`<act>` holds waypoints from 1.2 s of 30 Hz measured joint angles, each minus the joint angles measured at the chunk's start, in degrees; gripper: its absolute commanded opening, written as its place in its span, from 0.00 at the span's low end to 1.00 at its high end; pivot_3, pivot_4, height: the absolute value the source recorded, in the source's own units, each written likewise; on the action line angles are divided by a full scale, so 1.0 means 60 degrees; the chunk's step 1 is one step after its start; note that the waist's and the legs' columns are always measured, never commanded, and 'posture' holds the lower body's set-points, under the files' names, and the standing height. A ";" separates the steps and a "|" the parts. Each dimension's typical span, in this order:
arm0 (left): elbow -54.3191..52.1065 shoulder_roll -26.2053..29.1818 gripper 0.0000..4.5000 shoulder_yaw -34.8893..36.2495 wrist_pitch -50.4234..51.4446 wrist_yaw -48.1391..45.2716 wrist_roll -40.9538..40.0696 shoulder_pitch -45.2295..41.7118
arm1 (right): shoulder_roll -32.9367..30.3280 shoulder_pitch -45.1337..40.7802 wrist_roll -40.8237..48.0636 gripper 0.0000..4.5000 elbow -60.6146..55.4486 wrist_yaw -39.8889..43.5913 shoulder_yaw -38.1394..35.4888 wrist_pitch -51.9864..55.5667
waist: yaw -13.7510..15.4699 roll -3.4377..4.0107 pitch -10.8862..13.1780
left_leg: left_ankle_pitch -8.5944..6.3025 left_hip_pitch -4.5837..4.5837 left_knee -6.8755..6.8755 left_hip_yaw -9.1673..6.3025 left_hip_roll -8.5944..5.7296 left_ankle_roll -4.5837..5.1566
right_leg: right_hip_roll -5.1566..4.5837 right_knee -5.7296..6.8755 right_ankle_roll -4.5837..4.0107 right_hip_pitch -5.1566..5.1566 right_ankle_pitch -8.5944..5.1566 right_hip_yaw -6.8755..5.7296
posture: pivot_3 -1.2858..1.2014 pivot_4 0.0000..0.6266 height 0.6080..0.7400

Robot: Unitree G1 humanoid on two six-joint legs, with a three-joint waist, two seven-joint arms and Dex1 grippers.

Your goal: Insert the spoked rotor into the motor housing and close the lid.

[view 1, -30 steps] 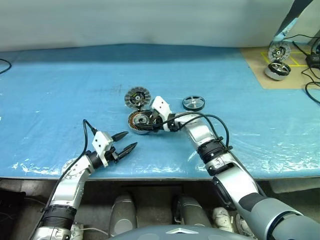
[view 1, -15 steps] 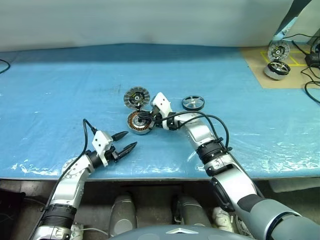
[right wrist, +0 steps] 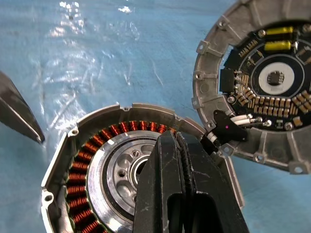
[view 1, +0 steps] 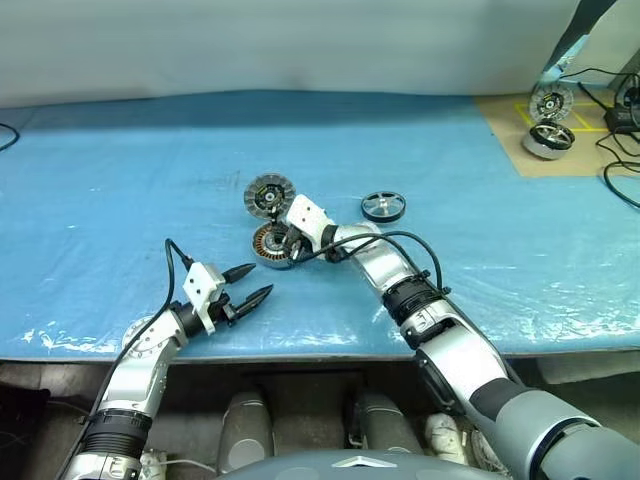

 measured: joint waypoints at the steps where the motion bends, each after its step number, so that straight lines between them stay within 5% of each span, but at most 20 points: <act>1: 0.0000 0.0017 0.66 0.0000 0.0002 -0.0008 -0.0021 0.0000 | -0.0002 0.0018 -0.0063 0.00 0.0016 -0.0038 0.0025 -0.0089 | 0.0000 0.0000 0.0000 | -0.0002 0.0013 -0.0003 -0.0004 0.0000 0.0003 | 0.0000 0.0002 0.0004 0.0002 -0.0002 0.0010 | 0.52 0.24 1.00; 21: -0.0031 0.0126 0.66 0.0028 0.0155 -0.0170 -0.0158 -0.0150 | 0.0542 0.0396 0.2207 0.00 -0.0848 0.0922 -0.1935 0.2058 | 0.0019 -0.0001 0.0003 | 0.0019 -0.0122 -0.0011 0.0012 0.0005 -0.0030 | 0.0012 -0.0017 -0.0001 -0.0122 0.0002 0.0014 | 0.52 0.24 1.00; 36: -0.0068 0.0306 0.66 0.0305 0.0284 -0.0167 -0.0193 -0.0151 | 0.0501 0.0512 0.1701 0.00 -0.1079 0.1252 -0.1077 0.1988 | 0.0030 -0.0002 0.0004 | 0.0021 -0.0128 -0.0010 0.0011 0.0002 -0.0034 | 0.0009 -0.0026 0.0000 -0.0122 0.0002 0.0013 | 0.52 0.24 1.00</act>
